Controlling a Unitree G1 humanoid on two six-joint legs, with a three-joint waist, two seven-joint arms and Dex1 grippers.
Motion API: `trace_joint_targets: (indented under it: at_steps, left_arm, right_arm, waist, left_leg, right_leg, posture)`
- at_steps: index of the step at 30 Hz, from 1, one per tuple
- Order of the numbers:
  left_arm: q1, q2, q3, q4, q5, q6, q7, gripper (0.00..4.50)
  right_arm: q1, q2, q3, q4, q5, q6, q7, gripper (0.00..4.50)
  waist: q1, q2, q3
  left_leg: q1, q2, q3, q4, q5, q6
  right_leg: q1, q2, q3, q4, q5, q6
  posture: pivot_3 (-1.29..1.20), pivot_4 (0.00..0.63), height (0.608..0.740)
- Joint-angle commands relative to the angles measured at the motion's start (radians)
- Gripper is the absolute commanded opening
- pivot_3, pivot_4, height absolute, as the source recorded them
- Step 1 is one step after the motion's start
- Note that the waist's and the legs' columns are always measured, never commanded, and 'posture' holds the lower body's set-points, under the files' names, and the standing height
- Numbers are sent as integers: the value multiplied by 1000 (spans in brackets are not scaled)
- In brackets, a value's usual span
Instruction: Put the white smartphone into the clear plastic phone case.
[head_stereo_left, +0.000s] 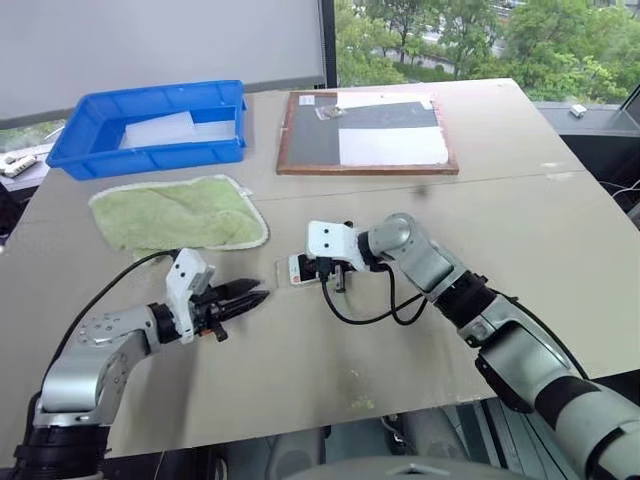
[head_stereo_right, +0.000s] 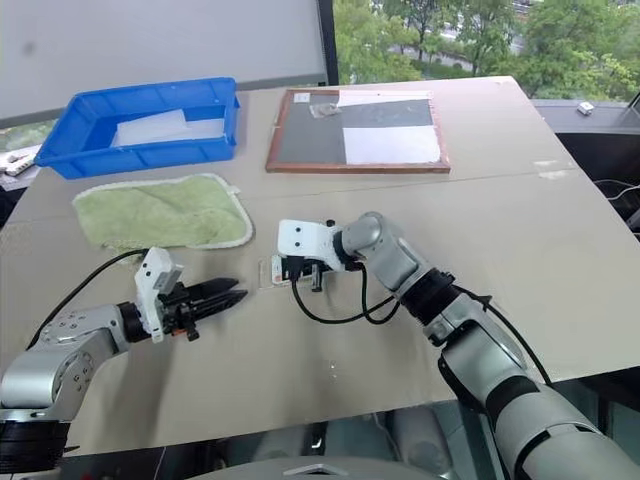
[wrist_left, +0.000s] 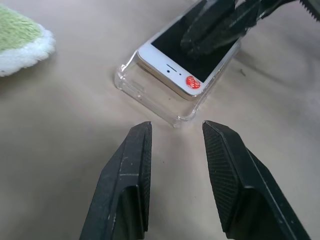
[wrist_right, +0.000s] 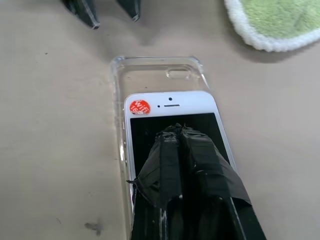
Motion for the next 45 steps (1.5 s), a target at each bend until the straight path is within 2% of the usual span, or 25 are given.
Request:
trace_joint_targets:
  at_steps: [1, 5, 10, 13, 18, 21, 23, 32, 45]
  left_arm:
    - [-2, 10, 34, -62, -23, 20, 19, 1654]
    - [-6, 9, 35, -100, -37, 52, 44, 1654]
    - [2, 10, 47, -116, -44, 66, 56, 1654]
    - [7, 11, 52, -117, -45, 66, 57, 1654]
    - [11, -12, 62, -53, -23, 11, 52, 1654]
    - [-2, -24, 64, 4, -12, -18, 54, 915]
    - [-7, -26, 64, 38, 6, -43, 58, 83]
    - [15, -66, 77, 121, 42, -107, 102, 83]
    - [29, -129, 30, 150, 121, -165, 181, 83]
  right_arm:
    - [54, 5, 75, 106, -33, 59, 65, 0]
    - [64, 26, 42, 129, -16, 86, 67, 0]
    - [72, 30, -63, 43, 54, 112, 37, 0]
    - [84, 27, -137, -69, 125, 171, 35, 0]
    - [133, -28, -289, -394, 263, 304, 11, 0]
    - [163, -76, -314, -498, 281, 355, -22, 0]
    - [189, -116, -322, -551, 280, 368, -44, 0]
    - [277, -266, -413, -696, 295, 431, -164, 0]
    - [354, -375, -383, -677, 266, 379, -223, 0]
  waist:
    - [-1, 0, -3]
    - [-1, 1, -6]
    - [1, 1, -5]
    - [4, 2, -5]
    - [5, 2, -3]
    - [2, 2, -3]
    - [0, 2, -3]
    - [3, 1, -2]
    - [8, 1, -2]
  left_leg:
    - [1, 0, 0, 0, 0, 0]
    - [4, 0, 1, -2, 0, 0]
    - [3, 0, 1, -2, 0, 0]
    - [1, 0, 0, -2, 0, 0]
    - [-10, 0, -1, -1, 0, 0]
    - [-13, 0, -1, -1, 0, 0]
    - [-12, 0, -1, -2, 0, 0]
    - [-13, 0, 0, -2, 0, 0]
    - [-11, 0, -1, -1, 0, 0]
  right_leg:
    - [1, 0, 0, 0, 0, 0]
    - [2, 0, 1, 0, -1, 0]
    - [2, 0, 2, 0, -1, 0]
    - [1, 0, 1, -1, -1, 0]
    - [-9, 0, 0, -1, 4, 1]
    - [-11, 0, -1, -2, 4, 1]
    - [-11, 0, -1, -2, 3, 0]
    - [-11, 0, -1, -3, 3, 0]
    - [-10, 0, -1, -1, 2, 1]
  posture:
    - [0, 150, 740]
    - [0, 150, 740]
    - [0, 150, 740]
    - [0, 150, 740]
    - [0, 150, 740]
    - [0, 150, 740]
    - [0, 150, 740]
    - [0, 150, 740]
    - [0, 150, 740]
